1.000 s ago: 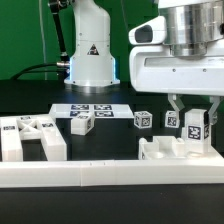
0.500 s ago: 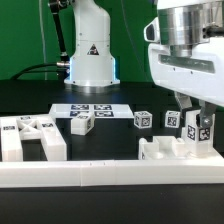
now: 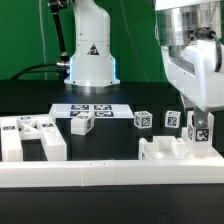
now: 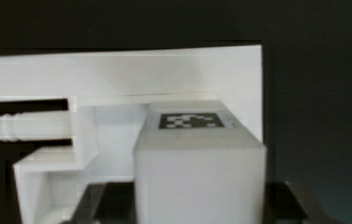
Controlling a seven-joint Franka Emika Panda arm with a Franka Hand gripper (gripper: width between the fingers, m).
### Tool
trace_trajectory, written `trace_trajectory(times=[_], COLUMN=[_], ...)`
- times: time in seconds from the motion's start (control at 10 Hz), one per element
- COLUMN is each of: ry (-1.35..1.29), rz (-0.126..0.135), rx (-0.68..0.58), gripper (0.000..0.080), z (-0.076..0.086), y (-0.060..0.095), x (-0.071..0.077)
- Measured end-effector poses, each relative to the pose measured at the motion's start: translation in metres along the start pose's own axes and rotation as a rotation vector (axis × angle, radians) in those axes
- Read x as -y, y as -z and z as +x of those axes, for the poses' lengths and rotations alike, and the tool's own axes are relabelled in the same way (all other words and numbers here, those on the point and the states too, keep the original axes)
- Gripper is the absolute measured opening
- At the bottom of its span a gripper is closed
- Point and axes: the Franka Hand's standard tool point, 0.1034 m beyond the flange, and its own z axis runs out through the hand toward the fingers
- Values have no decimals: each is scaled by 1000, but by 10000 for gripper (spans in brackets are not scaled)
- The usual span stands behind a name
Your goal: Assemble chair
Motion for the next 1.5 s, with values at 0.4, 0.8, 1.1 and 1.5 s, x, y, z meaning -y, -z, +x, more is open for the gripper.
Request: trace_trajectory(times=[0.4,0.8,1.1,1.5], ry=[154,578,815,1238], rz=[1,-14,-45,-70], rx=[0,-14,-38,-72], gripper=[616,648,649,649], z=[-2,-4,-4,-4], y=[1,3,2,2], x=[1,1,-2,-1])
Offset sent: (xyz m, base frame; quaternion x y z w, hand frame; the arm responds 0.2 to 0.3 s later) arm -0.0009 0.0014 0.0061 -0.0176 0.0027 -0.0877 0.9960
